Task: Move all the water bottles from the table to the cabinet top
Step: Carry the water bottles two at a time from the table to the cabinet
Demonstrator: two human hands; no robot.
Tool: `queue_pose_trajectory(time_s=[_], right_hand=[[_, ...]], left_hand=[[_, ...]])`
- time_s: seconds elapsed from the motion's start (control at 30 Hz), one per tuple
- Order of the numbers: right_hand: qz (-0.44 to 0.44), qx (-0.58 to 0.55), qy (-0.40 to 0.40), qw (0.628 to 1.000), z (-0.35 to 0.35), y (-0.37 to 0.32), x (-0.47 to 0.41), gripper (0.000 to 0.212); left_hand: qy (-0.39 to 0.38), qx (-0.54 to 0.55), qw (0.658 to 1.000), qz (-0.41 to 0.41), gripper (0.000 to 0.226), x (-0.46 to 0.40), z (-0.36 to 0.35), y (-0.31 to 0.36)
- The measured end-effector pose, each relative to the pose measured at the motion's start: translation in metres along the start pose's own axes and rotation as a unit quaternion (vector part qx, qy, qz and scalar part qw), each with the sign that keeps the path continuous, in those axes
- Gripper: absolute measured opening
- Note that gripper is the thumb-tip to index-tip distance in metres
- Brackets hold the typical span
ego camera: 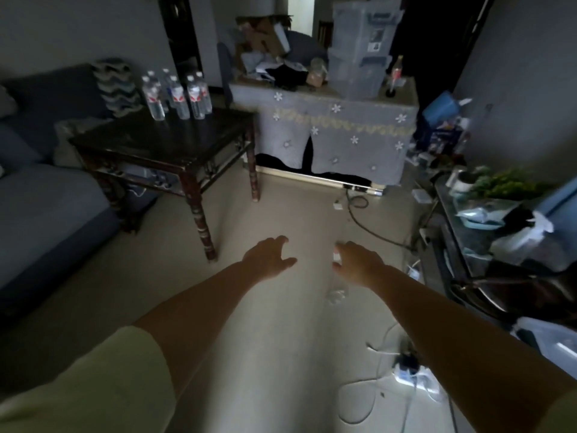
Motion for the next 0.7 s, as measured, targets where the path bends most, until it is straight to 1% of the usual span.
queue_pose_trajectory(time_s=[0.1,0.27,0.4,0.47,0.6,0.7], right_hand=[[0.024,0.023,-0.002,0.999,0.015,0.008,-0.044,0.042],[0.053,0.028,-0.026,0.998,0.032,-0.005,-0.114,0.048],[0.086,0.031,-0.025,0.995,0.041,-0.039,-0.179,0.047],[0.096,0.037,-0.032,0.994,0.044,-0.053,-0.199,0.047],[0.120,0.034,-0.030,0.992,0.054,-0.105,-0.275,0.047],[0.126,0.031,-0.035,0.991,0.072,-0.141,-0.326,0.046]], left_hand=[[0.012,0.013,1.000,0.020,0.061,-0.033,0.006,0.000],[0.008,0.024,0.998,0.053,0.062,-0.074,0.015,-0.019],[0.018,0.033,0.995,0.092,0.061,-0.109,0.035,-0.063],[0.011,0.032,0.994,0.099,0.062,-0.121,0.044,-0.079],[0.031,0.035,0.991,0.123,0.060,-0.171,0.085,-0.143],[0.027,0.022,0.992,0.120,0.059,-0.207,0.119,-0.183]])
Point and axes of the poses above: each hand's wrist, its own x-axis away from the middle knuckle, its own z-axis out of the back of the hand, y = z × x, the point moved 3 cm from there along -x, towards the middle knuckle, and after that the axes turned 4 degrees about -z, right-handed, at the moved point
